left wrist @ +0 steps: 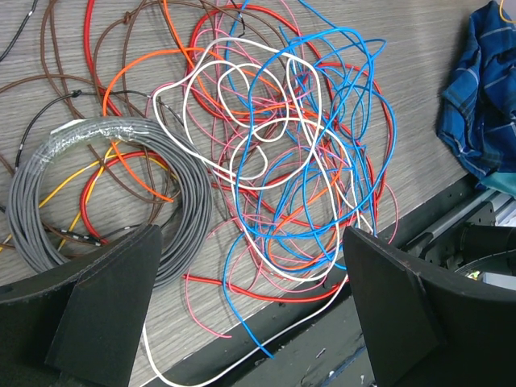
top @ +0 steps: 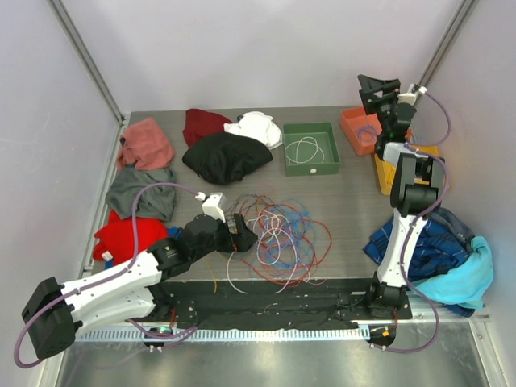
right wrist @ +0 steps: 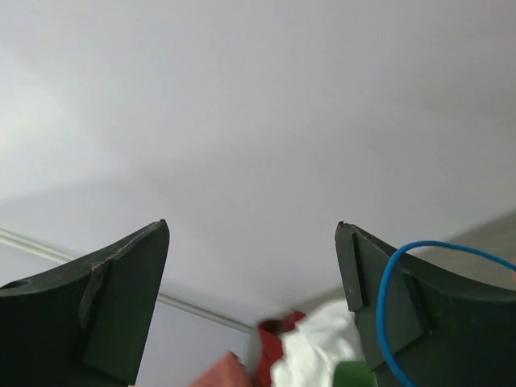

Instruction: Untangle the cables

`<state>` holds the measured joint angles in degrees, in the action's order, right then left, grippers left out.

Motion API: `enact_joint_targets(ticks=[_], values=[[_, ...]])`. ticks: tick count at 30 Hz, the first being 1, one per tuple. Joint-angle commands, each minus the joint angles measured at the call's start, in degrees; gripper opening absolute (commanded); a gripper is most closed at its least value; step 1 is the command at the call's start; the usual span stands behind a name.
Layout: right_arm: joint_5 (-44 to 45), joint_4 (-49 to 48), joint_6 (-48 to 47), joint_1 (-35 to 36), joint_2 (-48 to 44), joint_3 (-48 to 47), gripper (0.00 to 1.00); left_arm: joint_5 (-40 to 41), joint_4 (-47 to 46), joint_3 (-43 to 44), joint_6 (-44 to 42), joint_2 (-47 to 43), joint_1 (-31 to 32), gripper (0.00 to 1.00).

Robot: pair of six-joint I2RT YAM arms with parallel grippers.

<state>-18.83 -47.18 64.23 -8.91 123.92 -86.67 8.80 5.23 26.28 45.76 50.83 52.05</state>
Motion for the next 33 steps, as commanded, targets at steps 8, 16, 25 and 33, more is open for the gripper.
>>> enact_joint_targets(ticks=[8,16,25,33], values=[[-3.7,-40.4,44.6,-1.5,18.7,-21.5,0.95,-0.4,-3.2,1.7,0.0,3.1,0.1,1.00],[-4.5,-40.1,54.6,-0.3,17.5,-34.4,1.00,-1.4,-3.7,3.3,0.6,6.7,0.1,1.00],[-5.7,-38.9,54.0,-0.9,11.0,-23.2,1.00,-2.3,-3.5,3.6,0.7,5.9,0.4,1.00],[-8.5,-39.5,55.9,0.7,9.2,-23.2,1.00,-1.9,-3.5,2.3,0.9,3.7,0.4,1.00]])
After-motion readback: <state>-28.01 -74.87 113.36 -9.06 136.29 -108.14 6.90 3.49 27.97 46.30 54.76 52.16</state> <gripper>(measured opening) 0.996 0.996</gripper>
